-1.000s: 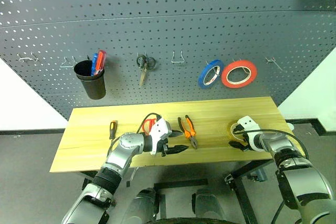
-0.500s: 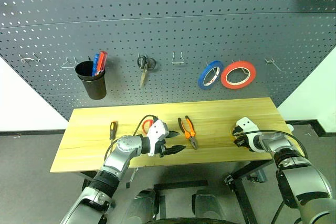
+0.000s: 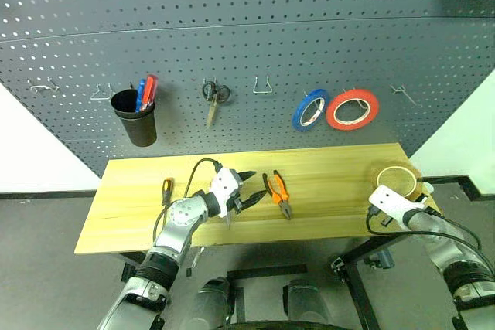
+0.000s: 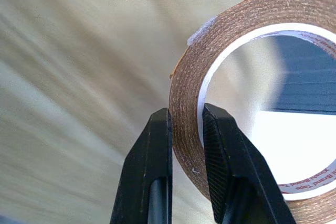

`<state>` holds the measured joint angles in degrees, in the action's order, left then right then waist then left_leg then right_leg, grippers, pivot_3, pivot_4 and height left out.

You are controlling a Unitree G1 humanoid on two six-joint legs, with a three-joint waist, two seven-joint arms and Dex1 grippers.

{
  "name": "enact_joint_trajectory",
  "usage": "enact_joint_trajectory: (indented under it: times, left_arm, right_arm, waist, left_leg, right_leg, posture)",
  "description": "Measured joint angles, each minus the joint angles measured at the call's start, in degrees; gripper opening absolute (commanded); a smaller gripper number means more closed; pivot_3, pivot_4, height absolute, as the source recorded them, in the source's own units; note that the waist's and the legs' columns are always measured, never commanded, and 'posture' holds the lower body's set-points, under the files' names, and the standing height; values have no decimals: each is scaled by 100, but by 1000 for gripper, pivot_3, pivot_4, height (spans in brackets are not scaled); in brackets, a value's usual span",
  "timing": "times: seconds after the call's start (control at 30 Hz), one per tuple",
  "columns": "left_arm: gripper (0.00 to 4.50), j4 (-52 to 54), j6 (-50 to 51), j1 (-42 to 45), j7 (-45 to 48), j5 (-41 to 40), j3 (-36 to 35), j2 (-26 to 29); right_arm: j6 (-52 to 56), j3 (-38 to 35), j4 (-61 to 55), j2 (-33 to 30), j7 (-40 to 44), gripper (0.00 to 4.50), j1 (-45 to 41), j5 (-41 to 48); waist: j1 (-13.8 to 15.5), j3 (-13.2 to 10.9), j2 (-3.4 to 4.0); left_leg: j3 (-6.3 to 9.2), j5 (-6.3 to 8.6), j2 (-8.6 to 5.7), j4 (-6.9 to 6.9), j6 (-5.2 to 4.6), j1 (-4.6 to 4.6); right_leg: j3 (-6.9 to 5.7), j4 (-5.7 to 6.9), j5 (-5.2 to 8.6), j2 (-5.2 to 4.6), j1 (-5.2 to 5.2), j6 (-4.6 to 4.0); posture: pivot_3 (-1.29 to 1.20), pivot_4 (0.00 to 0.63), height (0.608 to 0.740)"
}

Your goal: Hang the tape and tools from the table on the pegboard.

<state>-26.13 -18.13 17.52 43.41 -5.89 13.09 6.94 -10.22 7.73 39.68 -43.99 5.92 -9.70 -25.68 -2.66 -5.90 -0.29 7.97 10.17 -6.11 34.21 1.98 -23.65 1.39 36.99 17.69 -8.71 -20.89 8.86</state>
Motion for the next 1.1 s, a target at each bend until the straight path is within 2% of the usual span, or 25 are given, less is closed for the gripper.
enact_joint_trajectory:
  times: [0.07,0.17,0.4,0.53,0.73,0.97,1.03,1.1]
  left_arm:
    - [2994,-145,-170,238,18,-138,-51,-321]
    - [2994,-312,-434,574,148,-263,-52,-633]
    - [2994,-625,-868,834,569,-783,-204,-1197]
    - [2994,-625,-715,843,800,-1057,-290,-1259]
    - [2994,-489,-533,728,952,-1171,-329,-1237]
    - [2994,-223,-413,559,948,-1238,-383,-1187]
    - [2994,-142,-349,504,980,-1296,-381,-1188]
    - [2994,-37,-322,475,1006,-1345,-383,-1185]
  right_arm:
    - [-154,60,-365,-119,-785,475,158,-486]
    - [-326,100,-582,-344,-1453,475,102,-925]
    - [-856,126,-323,-761,-1696,475,-985,-1165]
    - [-1266,209,257,-808,-1490,475,-1593,-1110]
    - [-1812,265,1884,-349,-115,475,-2900,-381]
    - [-1934,301,2960,-142,405,475,-3562,-201]
    - [-1929,291,3103,-105,607,1201,-3610,-98]
    - [-1920,258,3203,-36,837,1721,-3613,22]
  waist:
    - [2,2,3]
    - [-9,3,3]
    - [-144,7,5]
    - [-148,6,4]
    - [-233,6,4]
    - [-291,9,7]
    - [-304,9,8]
    - [-307,9,8]
  left_leg:
    - [-3,-1,-1,4,-2,0]
    - [-6,-2,-3,8,-4,1]
    - [-5,-5,-4,9,-10,8]
    - [-3,-6,-4,10,-11,17]
    - [4,-6,-4,21,-12,26]
    - [9,-6,-6,20,-12,25]
    - [9,-6,-5,20,-12,25]
    - [8,-6,-6,22,-12,25]
  right_leg:
    - [0,1,0,0,2,0]
    - [0,-1,0,2,9,0]
    - [-2,-1,-10,6,21,19]
    - [-4,-1,-10,8,31,20]
    - [-6,0,-16,11,46,27]
    - [-6,1,-17,10,44,30]
    - [-6,3,-17,11,44,29]
    - [-5,3,-17,11,45,29]
  posture:
    - [-160,38,728]
    - [-166,34,728]
    - [-157,26,728]
    - [-141,24,728]
    - [-121,25,728]
    - [-106,28,728]
    - [-104,30,728]
    - [-103,32,728]
